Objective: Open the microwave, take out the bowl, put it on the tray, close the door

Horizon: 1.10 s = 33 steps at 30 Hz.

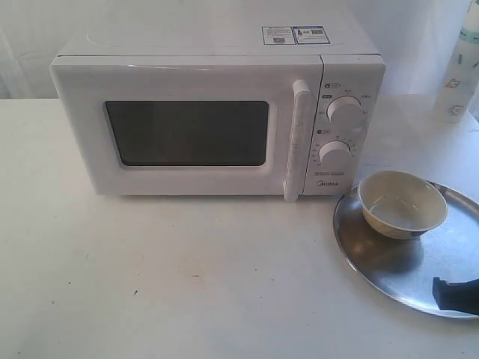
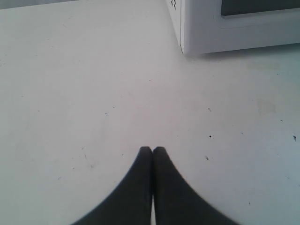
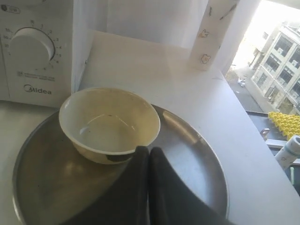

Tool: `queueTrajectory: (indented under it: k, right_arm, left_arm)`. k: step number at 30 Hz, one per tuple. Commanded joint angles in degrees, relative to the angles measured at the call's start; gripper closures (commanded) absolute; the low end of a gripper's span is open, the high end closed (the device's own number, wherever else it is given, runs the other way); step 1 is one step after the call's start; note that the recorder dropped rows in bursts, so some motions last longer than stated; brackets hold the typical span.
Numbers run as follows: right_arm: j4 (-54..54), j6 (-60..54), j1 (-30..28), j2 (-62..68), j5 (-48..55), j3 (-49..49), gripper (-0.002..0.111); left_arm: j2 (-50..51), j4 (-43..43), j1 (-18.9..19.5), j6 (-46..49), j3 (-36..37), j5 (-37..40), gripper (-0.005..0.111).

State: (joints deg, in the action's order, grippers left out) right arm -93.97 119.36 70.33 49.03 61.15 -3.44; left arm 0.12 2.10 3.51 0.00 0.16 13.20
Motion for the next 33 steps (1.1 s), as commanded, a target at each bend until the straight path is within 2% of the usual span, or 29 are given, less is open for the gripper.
queueTrajectory:
  k: [1,6,10,12,18,21,24,26,29,32,33]
  right_arm:
    - [1.13,0.70,0.37,-4.33,-1.28,0.19,0.108]
    - [9.86,0.70,0.06,-13.75,-1.81,0.19,0.108]
    - [25.31,0.70,-5.37,-25.35,-10.91,0.19,0.108]
    - [34.02,0.70,-9.90,-30.78,-21.97,0.69,0.108]
    - [43.10,-0.76,-29.70,-42.51,-51.79,3.44,0.108]
    - [51.07,-0.76,-39.70,-45.37,-62.12,3.44,0.108]
    - [59.06,-0.76,-46.57,-46.99,-68.82,3.44,0.108]
    - [66.93,-0.76,-48.83,-47.10,-70.27,3.44,0.108]
    - [77.14,-0.76,-48.87,-47.10,-67.68,3.44,0.108]
    - [81.52,-0.76,-48.34,-47.10,-54.24,3.44,0.108]
    - [81.52,-0.76,-48.34,-47.10,-46.03,3.44,0.108]
  left_arm:
    - [-0.12,0.45,-0.26,0.00,-0.16,0.17,0.107]
    - [-0.12,0.45,-0.26,0.00,-0.16,0.17,0.107]
    - [-0.12,0.45,-0.26,0.00,-0.16,0.17,0.107]
    - [-0.12,0.45,-0.26,0.00,-0.16,0.17,0.107]
    - [-0.12,0.45,-0.26,0.00,-0.16,0.17,0.107]
    - [-0.12,0.45,-0.26,0.00,-0.16,0.17,0.107]
    - [-0.12,0.45,-0.26,0.00,-0.16,0.17,0.107]
    - [-0.12,0.45,-0.26,0.00,-0.16,0.17,0.107]
    - [-0.12,0.45,-0.26,0.00,-0.16,0.17,0.107]
    - [-0.12,0.45,-0.26,0.00,-0.16,0.17,0.107]
    - [-0.12,0.45,-0.26,0.00,-0.16,0.17,0.107]
